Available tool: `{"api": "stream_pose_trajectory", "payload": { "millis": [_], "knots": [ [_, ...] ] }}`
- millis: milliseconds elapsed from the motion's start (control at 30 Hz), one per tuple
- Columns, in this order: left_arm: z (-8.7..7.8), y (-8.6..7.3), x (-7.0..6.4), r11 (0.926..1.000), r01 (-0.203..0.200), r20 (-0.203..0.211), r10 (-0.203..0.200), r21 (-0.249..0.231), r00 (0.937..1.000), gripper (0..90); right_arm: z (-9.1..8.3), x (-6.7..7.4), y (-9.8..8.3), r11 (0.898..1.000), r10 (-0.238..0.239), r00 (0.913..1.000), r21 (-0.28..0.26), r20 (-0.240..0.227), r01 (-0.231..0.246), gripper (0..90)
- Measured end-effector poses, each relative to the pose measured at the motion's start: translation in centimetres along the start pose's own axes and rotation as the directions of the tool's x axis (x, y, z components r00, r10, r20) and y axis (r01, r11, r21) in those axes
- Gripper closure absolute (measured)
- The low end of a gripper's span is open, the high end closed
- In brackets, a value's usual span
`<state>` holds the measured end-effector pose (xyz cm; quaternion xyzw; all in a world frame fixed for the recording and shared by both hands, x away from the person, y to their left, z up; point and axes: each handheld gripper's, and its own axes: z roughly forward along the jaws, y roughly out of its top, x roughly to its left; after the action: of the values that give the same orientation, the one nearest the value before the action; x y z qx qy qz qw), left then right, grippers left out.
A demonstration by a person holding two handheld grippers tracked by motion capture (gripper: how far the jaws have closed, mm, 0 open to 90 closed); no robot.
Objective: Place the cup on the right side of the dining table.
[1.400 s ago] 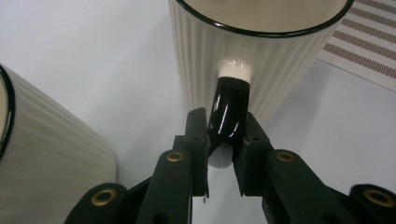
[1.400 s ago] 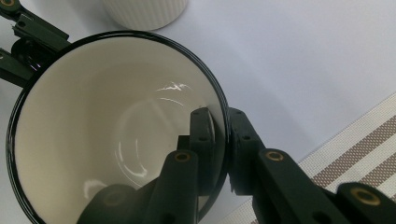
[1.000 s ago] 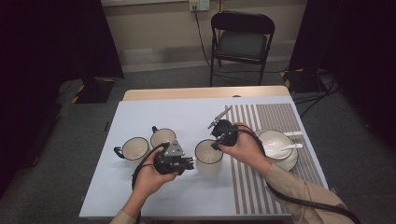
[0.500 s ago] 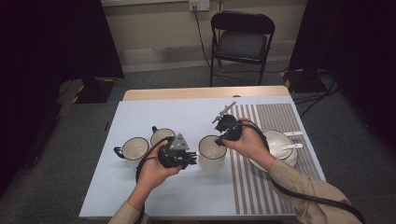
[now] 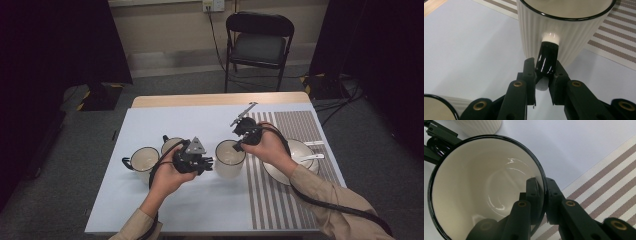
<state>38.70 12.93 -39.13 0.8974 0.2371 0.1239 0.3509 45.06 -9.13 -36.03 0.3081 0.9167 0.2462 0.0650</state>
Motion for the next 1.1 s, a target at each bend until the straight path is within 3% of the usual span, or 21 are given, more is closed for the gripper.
{"api": "stream_pose_trajectory", "payload": {
  "millis": [1100],
  "knots": [
    [1.6,2.1,2.1,1.0,-0.005,-0.032,0.005,-0.001,0.9995,78.0,0.1,-3.1,1.0,0.999,0.03,0.9995,0.011,0.008,-0.03,83.5]
  ]
}}
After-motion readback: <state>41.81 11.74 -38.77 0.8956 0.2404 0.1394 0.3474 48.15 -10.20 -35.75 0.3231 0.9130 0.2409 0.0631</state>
